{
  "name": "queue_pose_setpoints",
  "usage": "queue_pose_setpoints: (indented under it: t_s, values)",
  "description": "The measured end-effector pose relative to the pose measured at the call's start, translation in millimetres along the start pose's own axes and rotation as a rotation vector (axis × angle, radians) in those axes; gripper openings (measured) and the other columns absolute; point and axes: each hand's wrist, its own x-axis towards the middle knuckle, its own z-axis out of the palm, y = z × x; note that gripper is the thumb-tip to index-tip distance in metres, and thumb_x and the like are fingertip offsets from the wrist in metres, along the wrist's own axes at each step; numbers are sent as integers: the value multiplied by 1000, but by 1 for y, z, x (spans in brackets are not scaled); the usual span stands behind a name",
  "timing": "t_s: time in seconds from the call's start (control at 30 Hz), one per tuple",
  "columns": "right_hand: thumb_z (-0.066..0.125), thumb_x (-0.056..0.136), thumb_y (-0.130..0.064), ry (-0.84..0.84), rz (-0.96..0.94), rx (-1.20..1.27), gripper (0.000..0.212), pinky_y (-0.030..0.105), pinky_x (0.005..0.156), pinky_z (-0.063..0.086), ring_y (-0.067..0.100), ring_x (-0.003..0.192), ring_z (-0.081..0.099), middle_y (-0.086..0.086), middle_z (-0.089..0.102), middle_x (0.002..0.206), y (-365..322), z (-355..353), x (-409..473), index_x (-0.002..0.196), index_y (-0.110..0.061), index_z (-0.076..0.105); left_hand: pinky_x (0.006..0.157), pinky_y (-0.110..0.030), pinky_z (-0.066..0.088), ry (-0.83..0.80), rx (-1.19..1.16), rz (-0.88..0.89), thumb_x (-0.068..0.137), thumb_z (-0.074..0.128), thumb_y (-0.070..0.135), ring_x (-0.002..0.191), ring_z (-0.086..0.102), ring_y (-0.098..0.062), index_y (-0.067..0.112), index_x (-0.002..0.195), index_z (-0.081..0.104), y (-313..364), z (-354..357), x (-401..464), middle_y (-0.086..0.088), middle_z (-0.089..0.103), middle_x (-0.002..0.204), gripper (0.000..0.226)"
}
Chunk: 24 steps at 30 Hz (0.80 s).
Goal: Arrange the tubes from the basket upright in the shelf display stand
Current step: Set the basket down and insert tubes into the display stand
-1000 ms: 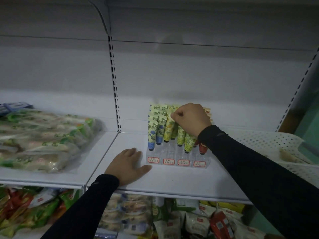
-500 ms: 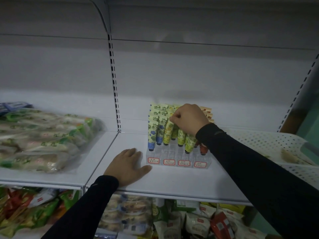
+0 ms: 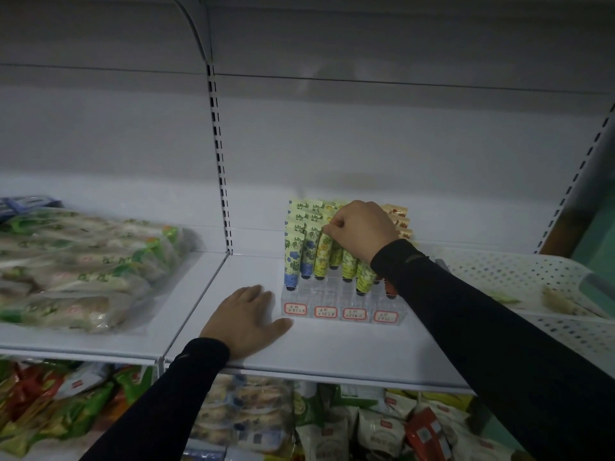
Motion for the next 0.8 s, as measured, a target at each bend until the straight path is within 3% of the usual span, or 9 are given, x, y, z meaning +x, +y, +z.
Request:
queue_pose_setpoints:
  t_s: [0.13,0.3,0.4,0.63,0.8]
  values:
    - [59,94,-36,-2,7,1,41,31,65,52,28,70,66,14,73,81,0,0,1,74,-2,71,107,-31,28,-3,-11,-5,90,42,68,132,37,-20,12,130,52,-1,0,0,-5,47,142,69]
    - [60,92,-36,-35,28,47,46,33,68,54,30,57,58,16,64,63,-1,-5,2,62,-1,63,108,-29,26,-6,-14,-8,89,42,71,135,35,-18,14,131,52,-3,1,1,-4,45,145,71]
    - [59,94,-39,-34,44,106,50,32,71,55,33,67,66,20,69,69,1,-7,0,69,3,68,111,-29,24,2,-22,-3,90,43,69,139,32,-18,15,133,51,-2,0,1,-3,40,150,69]
    - [53,96,-41,18,47,104,53,32,72,54,31,66,65,19,70,69,2,-10,1,71,3,70,111,-28,24,8,-29,-1,90,44,68,139,31,-17,15,132,52,-2,-1,0,-2,39,152,68]
    - [57,94,-42,-2,49,84,43,25,65,44,19,70,65,5,72,77,3,-10,-1,76,-8,74,105,-31,29,6,-25,-7,87,41,71,130,39,-19,12,127,54,-1,-3,-2,-5,49,138,73]
